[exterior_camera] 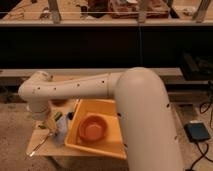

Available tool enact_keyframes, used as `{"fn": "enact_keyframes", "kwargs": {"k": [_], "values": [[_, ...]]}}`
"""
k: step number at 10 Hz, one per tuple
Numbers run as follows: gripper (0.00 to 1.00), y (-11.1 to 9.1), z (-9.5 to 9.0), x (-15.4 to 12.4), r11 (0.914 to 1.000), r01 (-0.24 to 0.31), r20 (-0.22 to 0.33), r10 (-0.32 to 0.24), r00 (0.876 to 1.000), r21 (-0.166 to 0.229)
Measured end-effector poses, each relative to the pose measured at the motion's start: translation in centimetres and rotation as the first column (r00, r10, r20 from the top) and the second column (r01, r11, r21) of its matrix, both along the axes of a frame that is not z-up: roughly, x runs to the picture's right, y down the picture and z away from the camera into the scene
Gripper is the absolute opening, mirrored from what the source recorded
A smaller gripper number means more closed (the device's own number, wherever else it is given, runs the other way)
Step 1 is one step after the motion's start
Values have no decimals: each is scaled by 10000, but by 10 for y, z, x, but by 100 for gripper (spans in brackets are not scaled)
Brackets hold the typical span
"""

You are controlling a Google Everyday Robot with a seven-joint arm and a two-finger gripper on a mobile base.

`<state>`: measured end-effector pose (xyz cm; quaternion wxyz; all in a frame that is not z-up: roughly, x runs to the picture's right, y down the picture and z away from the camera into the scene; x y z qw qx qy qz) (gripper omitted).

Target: Place fork in table surface

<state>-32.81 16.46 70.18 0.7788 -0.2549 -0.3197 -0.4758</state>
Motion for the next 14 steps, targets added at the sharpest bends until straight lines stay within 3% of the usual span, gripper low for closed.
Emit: {"fn": "enact_keyframes", "kwargs": {"k": [2, 5, 7, 9, 14], "values": [[80, 14, 4, -7, 9995, 308, -249, -307, 9992, 46], [80, 46, -9, -2, 9967, 769, -462, -756, 9961, 265], [80, 57, 3, 0, 9956, 865, -414, -849, 9955, 365], [80, 62, 26, 4, 9971, 700, -65, -698, 9975, 283], [80, 63, 30, -1, 9982, 539, -146, -536, 9985, 257]]}}
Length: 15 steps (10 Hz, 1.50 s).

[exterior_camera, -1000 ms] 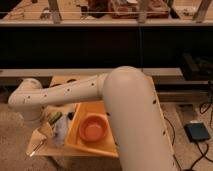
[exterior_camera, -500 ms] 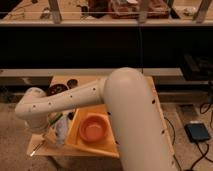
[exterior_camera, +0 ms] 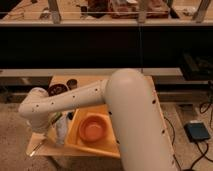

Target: Place fork in table surface

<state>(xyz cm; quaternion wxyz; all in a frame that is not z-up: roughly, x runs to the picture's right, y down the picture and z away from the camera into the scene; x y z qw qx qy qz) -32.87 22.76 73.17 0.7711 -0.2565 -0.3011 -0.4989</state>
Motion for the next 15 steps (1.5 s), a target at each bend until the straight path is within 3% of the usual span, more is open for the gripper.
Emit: {"fn": "enact_keyframes", "kwargs": {"k": [3, 5, 9, 13, 15], "values": [[80, 11, 21, -6, 9952, -916, -532, 934, 9942, 345], [80, 8, 22, -7, 9902, -1307, -656, 1338, 9888, 501], [80, 6, 20, -26, 9881, -1516, -940, 1534, 9837, 256], [80, 21, 42, -28, 9873, -1575, -1221, 1539, 9805, -202], [73, 30, 50, -29, 9868, -1601, -1352, 1552, 9786, -262]]}}
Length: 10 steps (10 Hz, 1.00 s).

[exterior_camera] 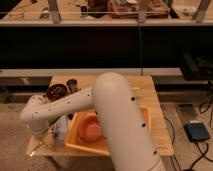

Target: Place fork in table surface

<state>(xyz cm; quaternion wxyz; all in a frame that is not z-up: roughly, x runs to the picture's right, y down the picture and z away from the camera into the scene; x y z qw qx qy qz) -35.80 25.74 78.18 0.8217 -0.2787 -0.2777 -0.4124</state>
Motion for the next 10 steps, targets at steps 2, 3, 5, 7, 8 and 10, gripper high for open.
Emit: {"fn": "enact_keyframes", "kwargs": {"k": [2, 3, 5, 7, 8, 10], "values": [[53, 4, 1, -1, 10000, -55, -102, 55, 9999, -13], [44, 3, 2, 0, 10000, -77, -130, 77, 9999, 3], [41, 5, 4, 0, 10000, -63, -200, 62, 9998, -33], [41, 7, 6, 1, 9999, 44, -247, -46, 9997, -92], [41, 7, 8, 3, 9999, 96, -292, -99, 9995, -112], [41, 7, 11, 4, 9998, 124, -324, -128, 9994, -149]]}}
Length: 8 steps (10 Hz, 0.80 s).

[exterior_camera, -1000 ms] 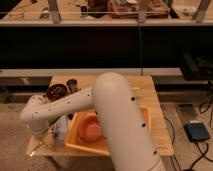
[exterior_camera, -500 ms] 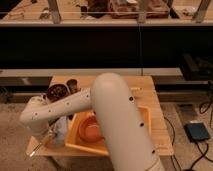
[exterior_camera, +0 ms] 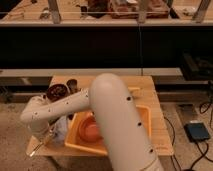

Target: Place fork in table surface

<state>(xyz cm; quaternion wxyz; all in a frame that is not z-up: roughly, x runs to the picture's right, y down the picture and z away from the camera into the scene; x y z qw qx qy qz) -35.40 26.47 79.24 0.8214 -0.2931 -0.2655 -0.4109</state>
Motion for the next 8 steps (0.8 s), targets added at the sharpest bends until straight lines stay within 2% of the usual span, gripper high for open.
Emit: {"fn": "enact_keyframes", "kwargs": {"k": [3, 4, 6, 8], "values": [[41, 0, 2, 1, 10000, 53, 5, -53, 10000, -37], [38, 0, 3, 0, 10000, 71, 15, -71, 10000, -26], [17, 0, 4, 1, 10000, 86, 5, -86, 10000, -2], [11, -1, 6, 2, 10000, 83, 56, -83, 9999, -25]]}}
